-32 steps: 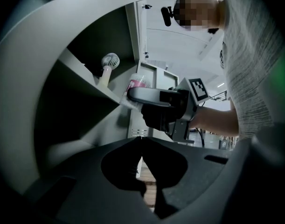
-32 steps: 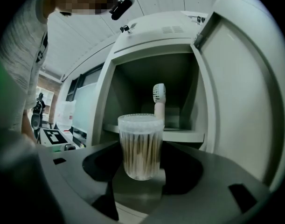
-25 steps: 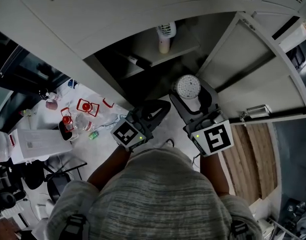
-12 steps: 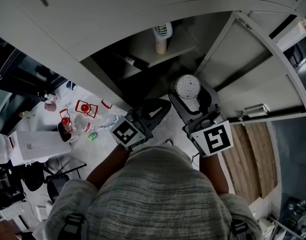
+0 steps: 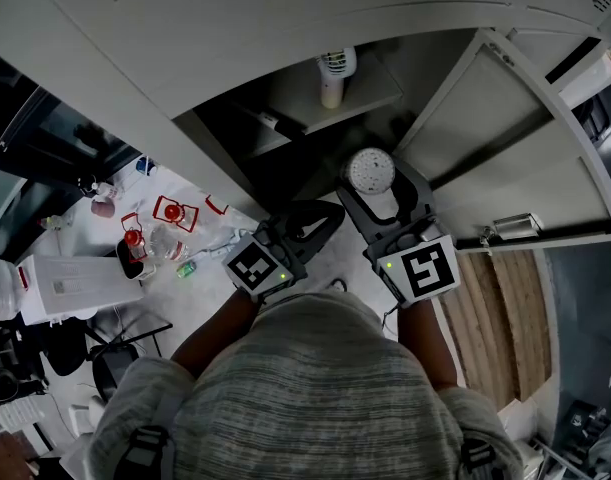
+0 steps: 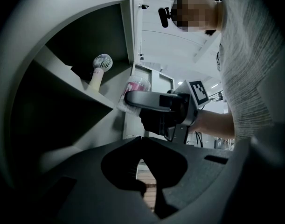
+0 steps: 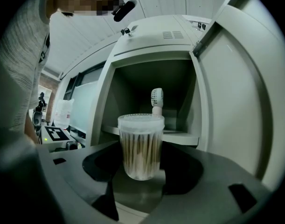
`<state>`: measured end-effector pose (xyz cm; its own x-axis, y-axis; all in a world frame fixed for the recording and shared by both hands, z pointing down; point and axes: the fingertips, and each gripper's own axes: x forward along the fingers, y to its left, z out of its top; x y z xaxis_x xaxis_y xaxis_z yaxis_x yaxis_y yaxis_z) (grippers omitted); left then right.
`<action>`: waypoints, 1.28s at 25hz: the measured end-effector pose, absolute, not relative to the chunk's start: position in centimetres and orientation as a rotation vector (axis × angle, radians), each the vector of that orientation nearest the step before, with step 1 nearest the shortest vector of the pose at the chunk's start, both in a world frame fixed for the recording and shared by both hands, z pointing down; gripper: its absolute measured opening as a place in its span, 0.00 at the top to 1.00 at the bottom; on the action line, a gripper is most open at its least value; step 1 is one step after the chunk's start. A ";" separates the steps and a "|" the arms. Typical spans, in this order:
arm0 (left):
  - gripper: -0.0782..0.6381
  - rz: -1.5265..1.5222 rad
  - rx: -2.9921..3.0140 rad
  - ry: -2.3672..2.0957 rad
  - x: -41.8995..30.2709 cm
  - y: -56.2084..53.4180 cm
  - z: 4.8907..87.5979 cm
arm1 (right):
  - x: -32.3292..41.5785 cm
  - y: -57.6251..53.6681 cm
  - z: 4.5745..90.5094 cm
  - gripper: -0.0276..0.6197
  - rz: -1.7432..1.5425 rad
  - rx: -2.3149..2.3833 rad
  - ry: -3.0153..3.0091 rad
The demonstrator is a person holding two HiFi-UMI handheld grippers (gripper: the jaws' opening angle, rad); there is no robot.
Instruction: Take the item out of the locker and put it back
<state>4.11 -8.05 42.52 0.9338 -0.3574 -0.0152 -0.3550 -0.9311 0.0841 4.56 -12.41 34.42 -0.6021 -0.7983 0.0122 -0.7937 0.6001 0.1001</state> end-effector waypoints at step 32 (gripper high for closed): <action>0.88 0.047 2.934 -0.627 2.2 -8.2 46.8 | 2.1 -17.6 49.8 0.54 0.189 1.236 -2.569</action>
<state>2.15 -8.19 46.82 0.9127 -0.4041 0.0600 -0.4086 -0.9032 0.1313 2.06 -17.59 49.82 -0.5930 -0.7436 0.3088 -0.7809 0.6247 0.0047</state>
